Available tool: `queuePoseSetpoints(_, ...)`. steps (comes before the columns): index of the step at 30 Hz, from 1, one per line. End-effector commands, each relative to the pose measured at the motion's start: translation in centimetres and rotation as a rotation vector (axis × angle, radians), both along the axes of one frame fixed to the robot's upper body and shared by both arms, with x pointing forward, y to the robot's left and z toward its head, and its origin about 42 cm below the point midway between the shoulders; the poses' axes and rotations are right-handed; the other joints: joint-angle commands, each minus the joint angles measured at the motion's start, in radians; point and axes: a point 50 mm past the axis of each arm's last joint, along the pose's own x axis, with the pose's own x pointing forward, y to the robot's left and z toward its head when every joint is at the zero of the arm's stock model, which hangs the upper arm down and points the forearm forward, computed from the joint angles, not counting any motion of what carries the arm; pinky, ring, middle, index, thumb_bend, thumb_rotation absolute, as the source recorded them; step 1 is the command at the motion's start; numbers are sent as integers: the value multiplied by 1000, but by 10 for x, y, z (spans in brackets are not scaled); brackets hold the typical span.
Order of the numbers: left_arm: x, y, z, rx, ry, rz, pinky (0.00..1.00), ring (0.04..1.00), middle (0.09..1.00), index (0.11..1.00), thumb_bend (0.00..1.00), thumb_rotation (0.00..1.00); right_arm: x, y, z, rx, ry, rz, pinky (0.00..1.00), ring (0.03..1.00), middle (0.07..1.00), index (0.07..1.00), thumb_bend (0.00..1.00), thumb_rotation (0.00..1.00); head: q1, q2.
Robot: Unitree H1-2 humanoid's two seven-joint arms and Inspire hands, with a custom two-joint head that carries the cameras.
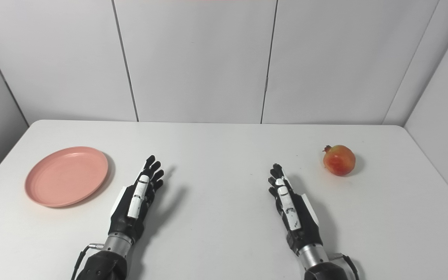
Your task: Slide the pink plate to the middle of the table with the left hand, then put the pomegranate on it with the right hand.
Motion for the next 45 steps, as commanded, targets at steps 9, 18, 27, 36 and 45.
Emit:
queuePoseSetpoints(9, -3, 2, -9, 10, 23, -1, 974, 974, 990, 991, 386, 1000, 5, 2, 5, -9, -21, 3, 1000, 992, 997, 1000, 250, 1000, 0, -2)
queuePoseSetpoints(18, -2, 2, -9, 7, 27, -1, 976, 975, 991, 993, 390, 1000, 6, 1, 4, -9, -23, 8, 1000, 998, 1000, 1000, 260, 1000, 1, -2)
queuePoseSetpoints(27, -2, 1, -9, 12, 27, -2, 979, 976, 993, 996, 391, 1000, 6, 2, 5, -3, -19, 2, 1000, 995, 1000, 1000, 253, 1000, 7, -5)
queuePoseSetpoints(36, -3, -10, -14, 8, 38, 0, 972, 967, 984, 983, 396, 1000, 7, -8, -1, -1, -37, 13, 1000, 1000, 1000, 1000, 260, 1000, 119, -49)
queuePoseSetpoints(45, -1, -32, -20, 25, 49, 2, 947, 958, 979, 981, 372, 1000, 3, -26, -5, -8, -37, 9, 1000, 1000, 1000, 1000, 218, 1000, 267, -114)
